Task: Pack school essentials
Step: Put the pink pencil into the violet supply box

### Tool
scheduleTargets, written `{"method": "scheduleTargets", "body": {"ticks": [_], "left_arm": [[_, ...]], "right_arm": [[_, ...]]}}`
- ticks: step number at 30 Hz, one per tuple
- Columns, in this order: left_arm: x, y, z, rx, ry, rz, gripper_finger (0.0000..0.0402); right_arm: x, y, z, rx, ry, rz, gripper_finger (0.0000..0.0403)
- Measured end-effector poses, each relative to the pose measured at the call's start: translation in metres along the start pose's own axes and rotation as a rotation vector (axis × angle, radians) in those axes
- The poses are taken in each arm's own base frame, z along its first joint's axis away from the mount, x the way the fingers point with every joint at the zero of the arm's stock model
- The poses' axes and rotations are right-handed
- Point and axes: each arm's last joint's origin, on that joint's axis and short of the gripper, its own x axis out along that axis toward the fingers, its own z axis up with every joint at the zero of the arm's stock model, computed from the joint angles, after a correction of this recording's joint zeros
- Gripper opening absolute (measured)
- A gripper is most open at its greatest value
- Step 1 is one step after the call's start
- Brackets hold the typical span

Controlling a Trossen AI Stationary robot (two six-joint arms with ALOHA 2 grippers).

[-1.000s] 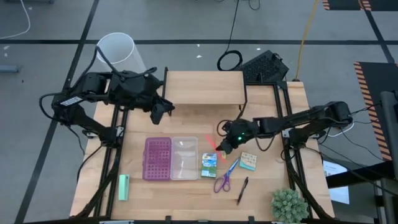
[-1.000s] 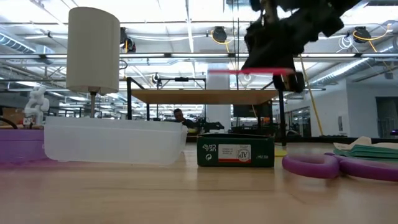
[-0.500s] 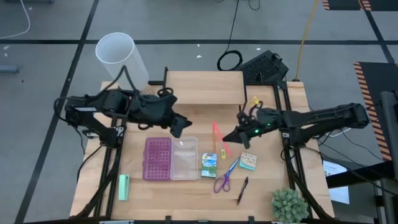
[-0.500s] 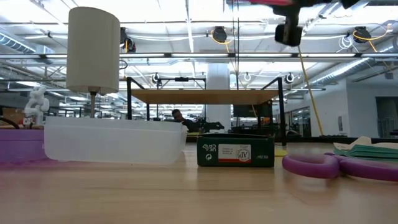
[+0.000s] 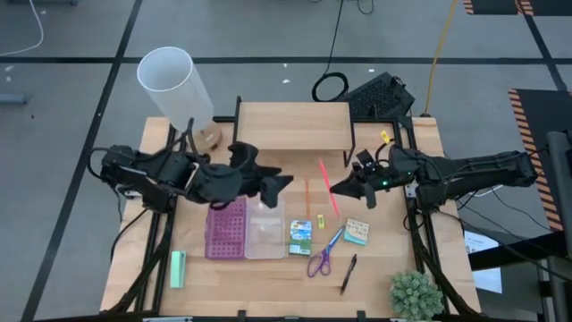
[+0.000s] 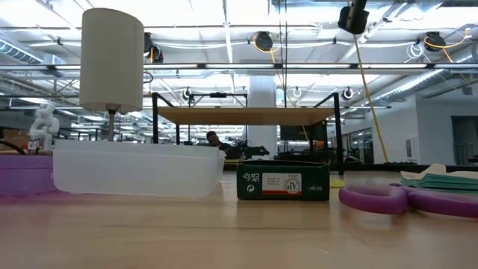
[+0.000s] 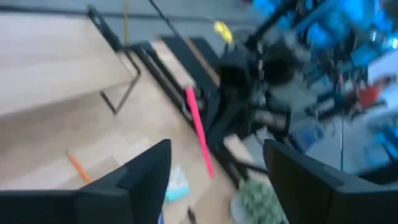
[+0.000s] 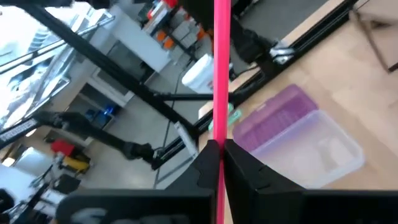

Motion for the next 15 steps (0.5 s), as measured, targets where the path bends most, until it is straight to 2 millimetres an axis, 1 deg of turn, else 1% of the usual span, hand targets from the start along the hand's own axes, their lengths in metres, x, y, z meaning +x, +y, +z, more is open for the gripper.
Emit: {"method": "scheduleTargets", "body": {"ticks": [3, 7, 9, 12, 15], "left_arm": [[0.006, 0.000, 0.002, 0.013, -0.063, 0.030, 0.0300], [0.022, 0.006, 0.008, 0.029, -0.070, 0.061, 0.0351], [0.031, 0.008, 0.008, 0.068, -0.068, 0.074, 0.0373], [0.047, 0.006, 0.009, 0.147, -0.076, 0.052, 0.0392], [0.061, 0.005, 0.011, 0.220, -0.095, 0.032, 0.0396]], "right_arm": [[0.000, -0.001, 0.002, -0.002, -0.046, -0.034, 0.0006], [0.003, -0.001, 0.004, -0.025, -0.107, -0.065, 0.0006], [0.004, 0.000, 0.006, -0.032, -0.125, -0.057, 0.0006], [0.005, -0.001, 0.007, -0.034, -0.153, -0.072, 0.0006], [0.005, 0.000, 0.009, -0.048, -0.182, -0.072, 0.0006]]}}
